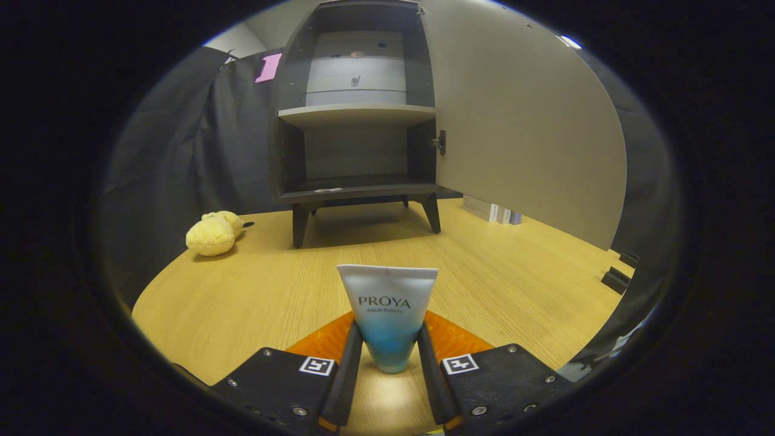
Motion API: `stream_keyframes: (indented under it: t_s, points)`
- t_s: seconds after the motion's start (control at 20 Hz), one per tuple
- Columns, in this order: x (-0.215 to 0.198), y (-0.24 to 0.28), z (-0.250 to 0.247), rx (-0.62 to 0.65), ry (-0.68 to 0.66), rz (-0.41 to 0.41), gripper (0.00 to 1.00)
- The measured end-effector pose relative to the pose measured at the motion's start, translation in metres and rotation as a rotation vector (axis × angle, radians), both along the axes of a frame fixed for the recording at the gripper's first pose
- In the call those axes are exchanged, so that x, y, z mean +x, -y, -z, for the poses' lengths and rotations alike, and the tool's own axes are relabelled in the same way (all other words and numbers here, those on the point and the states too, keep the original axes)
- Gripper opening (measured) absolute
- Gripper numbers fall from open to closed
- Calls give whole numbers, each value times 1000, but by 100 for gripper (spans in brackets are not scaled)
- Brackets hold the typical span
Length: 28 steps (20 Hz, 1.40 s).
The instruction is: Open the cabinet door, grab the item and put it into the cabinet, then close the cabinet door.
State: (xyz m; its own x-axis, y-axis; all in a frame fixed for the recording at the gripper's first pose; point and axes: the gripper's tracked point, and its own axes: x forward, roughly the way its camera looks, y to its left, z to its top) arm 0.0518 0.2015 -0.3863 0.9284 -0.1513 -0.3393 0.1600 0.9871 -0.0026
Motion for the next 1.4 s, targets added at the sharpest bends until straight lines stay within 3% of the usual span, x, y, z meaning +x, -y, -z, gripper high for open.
stream_keyframes:
  t_s: [0.3,0.85,1.4]
  points:
    - [5,5,-34,-51,13,-72,51]
    - [44,2,-174,-38,93,-181,50]
    - [151,-15,-317,-119,243,-246,50]
